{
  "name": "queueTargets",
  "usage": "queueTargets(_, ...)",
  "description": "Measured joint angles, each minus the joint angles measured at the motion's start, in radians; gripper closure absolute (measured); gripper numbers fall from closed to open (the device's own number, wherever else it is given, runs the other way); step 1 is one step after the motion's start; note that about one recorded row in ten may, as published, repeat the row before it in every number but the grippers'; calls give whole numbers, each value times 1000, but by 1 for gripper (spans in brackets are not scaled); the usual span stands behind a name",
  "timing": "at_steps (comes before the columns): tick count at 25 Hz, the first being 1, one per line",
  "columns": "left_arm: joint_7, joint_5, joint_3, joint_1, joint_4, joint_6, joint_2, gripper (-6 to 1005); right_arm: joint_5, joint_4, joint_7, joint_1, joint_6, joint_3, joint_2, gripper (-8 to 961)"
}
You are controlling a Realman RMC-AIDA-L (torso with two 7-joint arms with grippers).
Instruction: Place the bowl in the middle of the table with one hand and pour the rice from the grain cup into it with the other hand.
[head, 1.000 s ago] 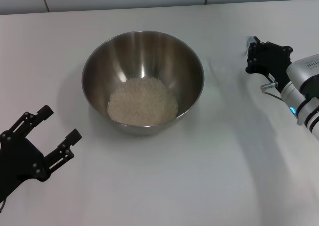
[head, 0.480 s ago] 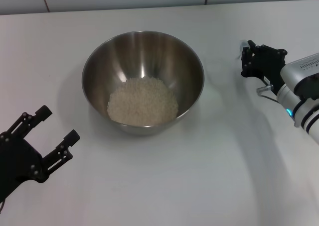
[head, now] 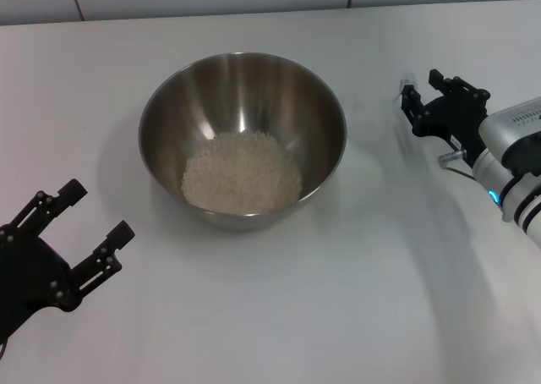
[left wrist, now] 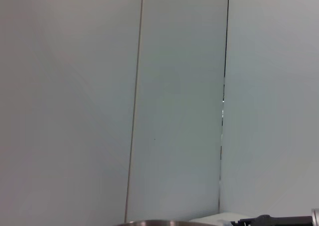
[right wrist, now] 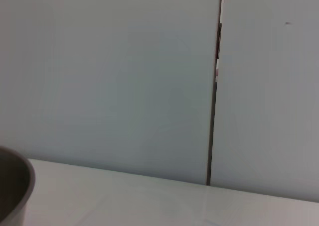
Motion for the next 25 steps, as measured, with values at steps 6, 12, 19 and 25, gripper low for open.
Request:
queueTargets(6, -4, 0, 0, 0, 2, 6, 2, 191, -1, 1, 6, -19, -26, -22, -2, 520)
queueTargets(12, -5, 0, 0, 0, 4, 7, 1, 191, -1, 1, 7, -53, -87, -47, -4, 428)
queueTargets(19, 2, 1, 0, 0, 2, 4, 1, 191, -2, -1, 12, -119, -197, -69, -6, 381)
queueTargets(25, 3, 4, 0, 0, 2, -1, 0, 191, -3, -76, 206, -155, -397, -91, -9, 382)
